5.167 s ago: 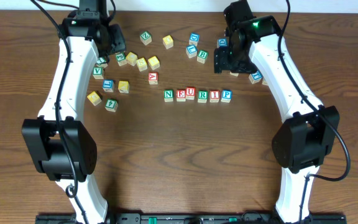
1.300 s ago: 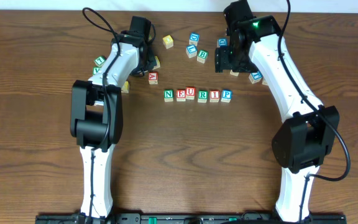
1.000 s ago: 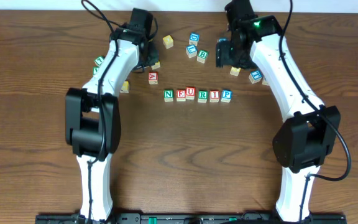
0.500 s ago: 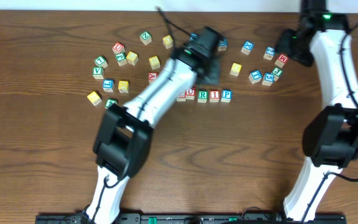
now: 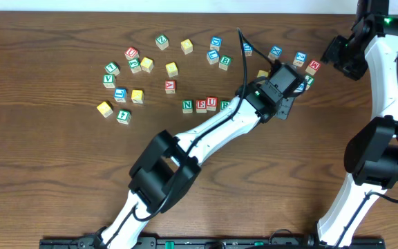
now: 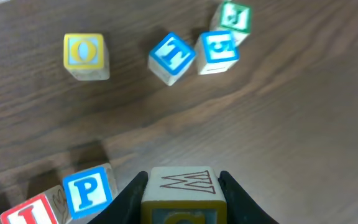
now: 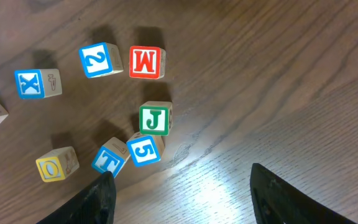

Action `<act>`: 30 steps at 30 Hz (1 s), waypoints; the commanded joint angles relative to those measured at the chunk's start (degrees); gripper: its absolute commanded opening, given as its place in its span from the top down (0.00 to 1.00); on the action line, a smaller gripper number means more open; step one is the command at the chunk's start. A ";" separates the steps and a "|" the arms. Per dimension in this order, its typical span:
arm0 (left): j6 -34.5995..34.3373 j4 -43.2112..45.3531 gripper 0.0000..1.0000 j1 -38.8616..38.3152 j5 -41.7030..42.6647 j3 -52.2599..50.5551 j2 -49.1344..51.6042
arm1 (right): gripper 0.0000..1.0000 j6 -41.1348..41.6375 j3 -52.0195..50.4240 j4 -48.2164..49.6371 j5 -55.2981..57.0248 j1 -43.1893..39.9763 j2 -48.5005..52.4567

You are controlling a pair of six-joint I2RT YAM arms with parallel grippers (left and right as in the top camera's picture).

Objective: Spell out NEURIPS
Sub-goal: 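Carry the yellow S block right and set it right of the P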

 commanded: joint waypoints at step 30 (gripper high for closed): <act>1.09 2.25 0.55 0.96 -3.34 -0.35 7.58 | 0.36 -1.11 0.37 -1.40 -0.09 0.28 -0.24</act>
